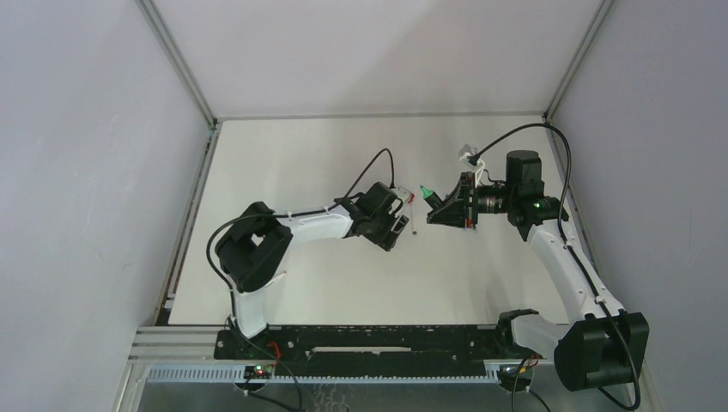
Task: Insert the pens into the pen caps
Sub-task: Insert the pen cap onto the pen.
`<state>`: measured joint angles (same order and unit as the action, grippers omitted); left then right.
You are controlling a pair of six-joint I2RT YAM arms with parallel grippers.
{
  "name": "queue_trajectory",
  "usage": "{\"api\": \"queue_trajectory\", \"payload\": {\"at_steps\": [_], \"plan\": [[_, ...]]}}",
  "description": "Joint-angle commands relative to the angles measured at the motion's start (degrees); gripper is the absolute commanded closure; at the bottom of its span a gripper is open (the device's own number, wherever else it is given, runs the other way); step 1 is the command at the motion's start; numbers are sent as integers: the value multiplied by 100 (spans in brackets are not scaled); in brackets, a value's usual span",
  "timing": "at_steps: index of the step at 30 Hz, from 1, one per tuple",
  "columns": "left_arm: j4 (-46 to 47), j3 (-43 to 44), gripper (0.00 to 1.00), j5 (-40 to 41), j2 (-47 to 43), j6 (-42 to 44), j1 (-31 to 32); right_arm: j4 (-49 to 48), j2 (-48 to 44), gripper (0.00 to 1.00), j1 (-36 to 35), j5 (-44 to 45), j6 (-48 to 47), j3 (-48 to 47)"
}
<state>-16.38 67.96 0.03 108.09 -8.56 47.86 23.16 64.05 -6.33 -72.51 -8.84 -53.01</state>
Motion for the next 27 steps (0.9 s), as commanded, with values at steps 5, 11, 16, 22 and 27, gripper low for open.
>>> {"api": "queue_trajectory", "payload": {"at_steps": [5,11,16,22,27], "plan": [[262,-137,21,390,-613,-14,80,-22,-113,100,61,-105,-90,-218],[949,-989,0,563,-1644,-41,94,-26,-129,100,82,-106,-89,-218],[1552,-1705,0,885,-2457,-88,98,-22,-162,100,122,-131,-78,-218],[2177,-2298,0,236,-2836,-554,-283,-31,-161,100,149,-140,-73,-218],[1752,-1915,4,-658,-2242,-189,-468,-18,-156,100,166,-123,-89,-218]]}}
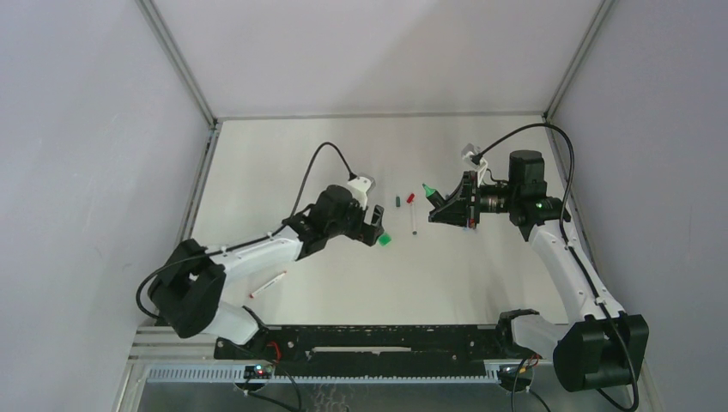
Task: Insert the pens into the pen caps
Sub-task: Insert the pen cap onto the pen.
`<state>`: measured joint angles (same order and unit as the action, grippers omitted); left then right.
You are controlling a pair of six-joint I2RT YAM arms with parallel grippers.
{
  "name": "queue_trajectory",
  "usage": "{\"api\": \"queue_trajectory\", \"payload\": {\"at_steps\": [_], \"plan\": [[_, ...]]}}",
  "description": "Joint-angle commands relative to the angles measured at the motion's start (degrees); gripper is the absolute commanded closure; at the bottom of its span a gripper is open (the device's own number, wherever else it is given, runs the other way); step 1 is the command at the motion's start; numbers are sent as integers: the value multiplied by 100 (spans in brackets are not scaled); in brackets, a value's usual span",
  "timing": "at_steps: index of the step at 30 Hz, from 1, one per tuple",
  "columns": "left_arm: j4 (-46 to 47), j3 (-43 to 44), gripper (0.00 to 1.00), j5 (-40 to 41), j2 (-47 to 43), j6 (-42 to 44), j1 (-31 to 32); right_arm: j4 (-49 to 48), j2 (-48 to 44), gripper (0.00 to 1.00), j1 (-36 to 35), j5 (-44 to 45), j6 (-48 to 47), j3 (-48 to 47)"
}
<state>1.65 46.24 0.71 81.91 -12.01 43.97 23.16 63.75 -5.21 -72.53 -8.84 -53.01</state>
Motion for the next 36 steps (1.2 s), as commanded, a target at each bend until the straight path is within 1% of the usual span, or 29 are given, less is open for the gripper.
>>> {"api": "queue_trajectory", "payload": {"at_steps": [1,3,7,11,13,17,24,29,34,36], "plan": [[-300,418,6,-769,575,276,-76,-15,-126,100,63,-121,-91,-218],[-728,752,9,-736,973,476,-32,-10,-117,100,73,-121,-91,-218],[-1487,1440,15,-412,1716,765,132,-14,-108,100,82,-116,-91,-216],[-1681,1833,22,-411,2121,809,181,-17,-82,100,82,-119,-96,-218],[-1801,2072,28,-451,2302,831,180,-13,-77,100,81,-120,-99,-218],[-2002,2386,36,-590,2583,864,184,-13,-73,100,77,-120,-100,-218],[-2140,2548,49,-719,2801,833,205,-14,-73,100,81,-129,-90,-218],[-2181,2539,56,-747,2842,776,210,-22,-80,100,80,-127,-88,-218],[-2238,2528,57,-710,2863,699,268,-18,-82,100,82,-120,-91,-216],[-2252,2494,59,-654,2855,648,286,-14,-81,100,82,-120,-90,-215]]}}
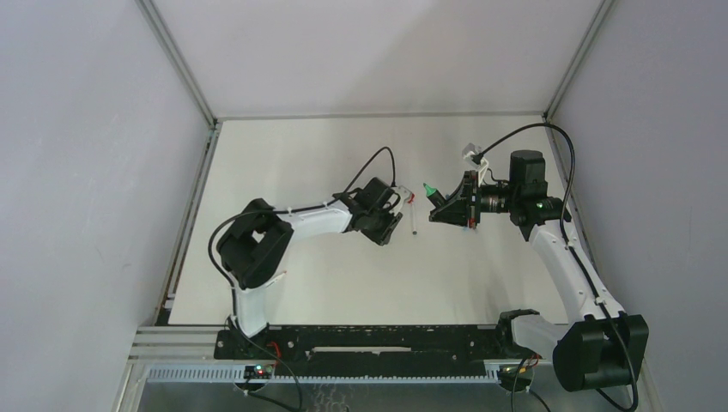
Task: Insert the pens into the pen caps
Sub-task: Insert the pen cap onto the pen.
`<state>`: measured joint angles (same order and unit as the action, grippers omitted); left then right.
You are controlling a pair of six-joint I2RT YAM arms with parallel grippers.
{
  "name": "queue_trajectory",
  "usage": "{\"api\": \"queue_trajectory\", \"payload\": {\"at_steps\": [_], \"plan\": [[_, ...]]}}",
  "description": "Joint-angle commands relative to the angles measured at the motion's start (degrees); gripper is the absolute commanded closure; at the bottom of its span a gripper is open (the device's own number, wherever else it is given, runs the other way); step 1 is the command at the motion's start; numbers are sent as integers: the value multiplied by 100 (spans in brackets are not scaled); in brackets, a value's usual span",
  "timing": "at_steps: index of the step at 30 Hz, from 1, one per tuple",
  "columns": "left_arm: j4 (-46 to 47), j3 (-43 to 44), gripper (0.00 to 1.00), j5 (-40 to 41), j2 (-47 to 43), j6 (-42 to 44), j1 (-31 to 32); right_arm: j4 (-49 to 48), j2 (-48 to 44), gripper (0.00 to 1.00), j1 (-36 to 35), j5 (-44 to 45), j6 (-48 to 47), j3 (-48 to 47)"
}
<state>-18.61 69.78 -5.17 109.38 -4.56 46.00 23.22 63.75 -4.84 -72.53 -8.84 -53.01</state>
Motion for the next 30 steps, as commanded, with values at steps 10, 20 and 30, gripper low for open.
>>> {"api": "queue_trajectory", "payload": {"at_steps": [10,20,30], "plan": [[166,-503,84,230,-549,-524,164,-9,-86,100,45,-120,-113,-214],[1126,-1846,87,-1568,-1789,-691,120,154,-197,100,21,177,-530,-218],[1694,-2845,88,-3404,-2655,-1020,-351,1683,-329,99,-746,1306,-3889,-218]]}}
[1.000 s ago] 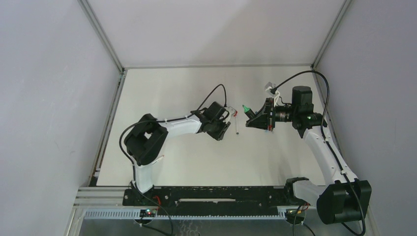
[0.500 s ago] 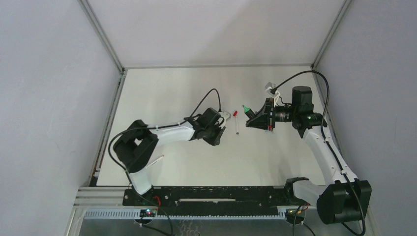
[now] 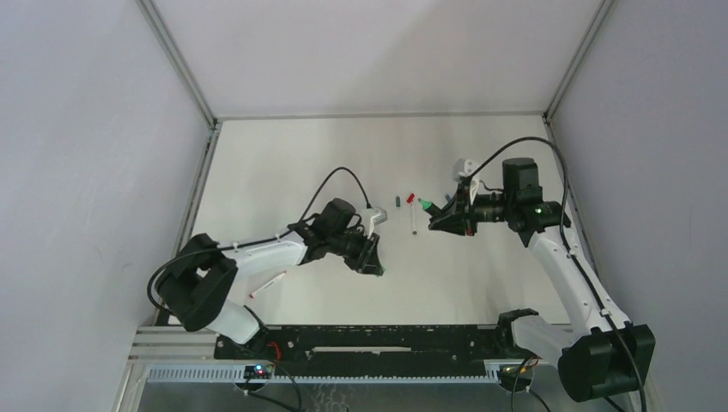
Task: Insert the pens into the pen caps
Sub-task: Insert the pen cap onto the pen.
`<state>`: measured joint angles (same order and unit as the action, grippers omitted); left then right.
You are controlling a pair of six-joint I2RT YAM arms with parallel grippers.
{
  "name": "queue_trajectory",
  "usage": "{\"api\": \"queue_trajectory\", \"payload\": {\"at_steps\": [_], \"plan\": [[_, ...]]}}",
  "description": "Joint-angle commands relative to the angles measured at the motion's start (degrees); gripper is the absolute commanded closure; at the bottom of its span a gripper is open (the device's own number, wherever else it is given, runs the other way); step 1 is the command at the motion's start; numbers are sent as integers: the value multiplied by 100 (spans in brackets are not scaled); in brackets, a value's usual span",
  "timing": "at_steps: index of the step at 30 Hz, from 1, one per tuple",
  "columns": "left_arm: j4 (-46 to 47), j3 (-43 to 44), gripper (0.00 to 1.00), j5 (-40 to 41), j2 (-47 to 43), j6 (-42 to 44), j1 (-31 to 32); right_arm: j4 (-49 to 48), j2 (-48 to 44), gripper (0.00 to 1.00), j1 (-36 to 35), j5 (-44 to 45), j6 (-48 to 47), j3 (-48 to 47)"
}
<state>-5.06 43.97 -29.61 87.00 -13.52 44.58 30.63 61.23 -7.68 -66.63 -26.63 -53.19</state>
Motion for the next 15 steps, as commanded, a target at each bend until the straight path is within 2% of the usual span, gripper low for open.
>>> {"api": "queue_trajectory", "payload": {"at_steps": [1,6,15], "plan": [[286,-289,88,-1073,-466,-72,-243,1105,-23,98,-688,959,-2606,-201],[-71,-253,88,-1542,-607,208,-274,1497,245,97,-1602,2217,-3855,-42],[182,-418,88,-2025,-753,166,-58,855,-520,100,-2624,3611,-5427,1252]]}}
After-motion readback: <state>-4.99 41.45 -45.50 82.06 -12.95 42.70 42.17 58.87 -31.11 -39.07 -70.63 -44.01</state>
